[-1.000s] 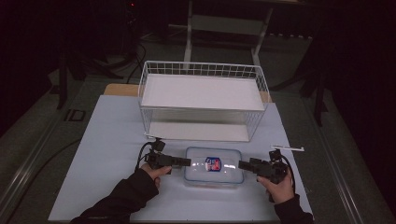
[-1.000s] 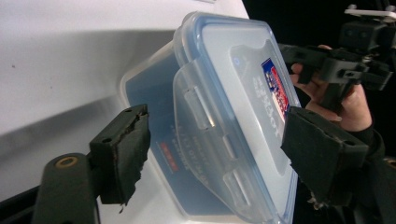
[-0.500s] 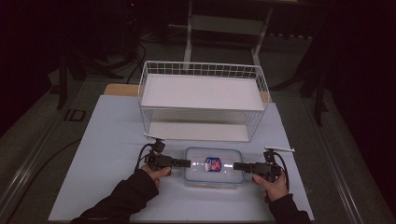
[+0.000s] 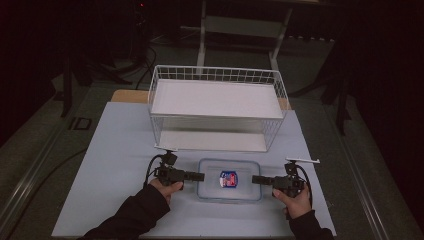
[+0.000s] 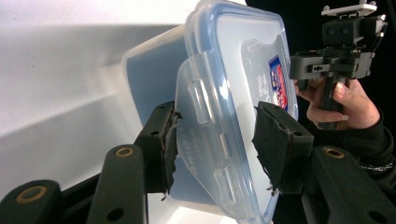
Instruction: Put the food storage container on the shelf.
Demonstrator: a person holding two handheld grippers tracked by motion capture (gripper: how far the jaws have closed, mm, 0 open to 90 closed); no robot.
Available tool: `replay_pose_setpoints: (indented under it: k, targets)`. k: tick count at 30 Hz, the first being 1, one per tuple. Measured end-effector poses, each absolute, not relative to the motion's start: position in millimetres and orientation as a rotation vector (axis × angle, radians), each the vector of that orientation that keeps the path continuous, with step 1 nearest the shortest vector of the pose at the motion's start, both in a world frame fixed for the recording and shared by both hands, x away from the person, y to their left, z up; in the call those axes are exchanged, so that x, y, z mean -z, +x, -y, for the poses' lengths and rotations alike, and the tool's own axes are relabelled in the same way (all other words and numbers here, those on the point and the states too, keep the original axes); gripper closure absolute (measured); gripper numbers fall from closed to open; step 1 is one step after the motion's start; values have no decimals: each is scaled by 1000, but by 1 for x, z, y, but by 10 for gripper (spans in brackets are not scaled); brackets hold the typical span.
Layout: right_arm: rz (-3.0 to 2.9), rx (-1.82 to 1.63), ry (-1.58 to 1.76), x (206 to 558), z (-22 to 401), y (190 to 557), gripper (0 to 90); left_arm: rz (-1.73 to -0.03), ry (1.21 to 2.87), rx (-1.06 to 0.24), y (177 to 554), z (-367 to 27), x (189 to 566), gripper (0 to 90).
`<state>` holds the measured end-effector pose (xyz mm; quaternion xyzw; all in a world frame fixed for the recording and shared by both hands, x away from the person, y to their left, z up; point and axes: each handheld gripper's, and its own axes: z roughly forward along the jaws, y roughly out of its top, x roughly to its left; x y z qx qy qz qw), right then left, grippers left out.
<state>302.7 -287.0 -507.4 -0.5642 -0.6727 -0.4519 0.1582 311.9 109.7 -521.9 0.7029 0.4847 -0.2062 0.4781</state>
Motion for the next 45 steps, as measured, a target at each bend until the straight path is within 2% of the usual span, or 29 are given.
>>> replay_pose_setpoints:
  k: [19, 32, 45]
  targets:
    - [2048, 1332, -1557, 494, 271, 293, 462, -1159, 1746, 338, 292, -116, 501, 529]
    - [2126, 1383, -1538, 479, 254, 317, 445, -1163, 1694, 246, 304, -127, 491, 526]
    - [2180, 1515, -1509, 461, 245, 343, 443, -1081, 1632, 116, 328, -134, 479, 526]
